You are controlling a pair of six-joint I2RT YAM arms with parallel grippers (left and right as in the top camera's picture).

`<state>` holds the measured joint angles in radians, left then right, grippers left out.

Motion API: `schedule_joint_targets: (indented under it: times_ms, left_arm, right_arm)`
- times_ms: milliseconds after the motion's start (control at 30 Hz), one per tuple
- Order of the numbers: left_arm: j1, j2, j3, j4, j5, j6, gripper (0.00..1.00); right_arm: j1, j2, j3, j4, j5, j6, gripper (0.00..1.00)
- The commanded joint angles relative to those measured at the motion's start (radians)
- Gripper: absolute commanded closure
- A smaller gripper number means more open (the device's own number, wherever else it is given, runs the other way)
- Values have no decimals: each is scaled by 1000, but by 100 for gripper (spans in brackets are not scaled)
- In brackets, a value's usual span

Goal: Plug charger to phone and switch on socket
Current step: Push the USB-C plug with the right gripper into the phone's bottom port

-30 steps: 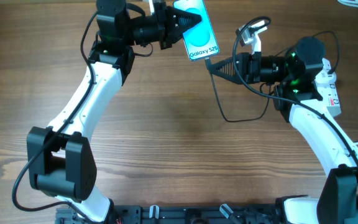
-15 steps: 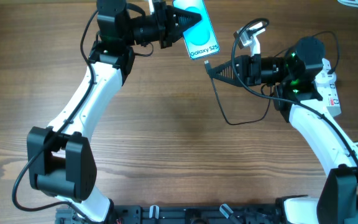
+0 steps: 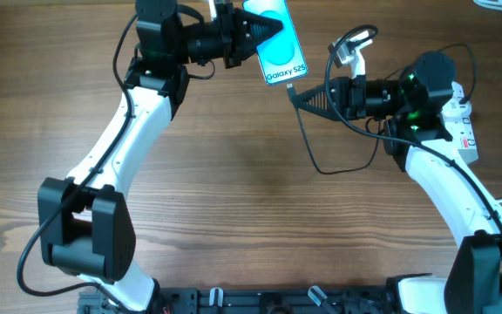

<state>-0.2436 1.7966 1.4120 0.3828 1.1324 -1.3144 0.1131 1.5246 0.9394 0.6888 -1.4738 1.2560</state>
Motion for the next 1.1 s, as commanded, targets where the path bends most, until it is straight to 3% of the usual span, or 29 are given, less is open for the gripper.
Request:
schedule_joint_targets:
  times_ms: [0,1067]
  left_arm:
    - [-1,-37,11,11,29,24,96]
    - [-32,-37,11,11,83,50,96]
  right_arm:
    - [0,-10,8,6,24,1,96]
    - [0,-10,8,5,94,32,96]
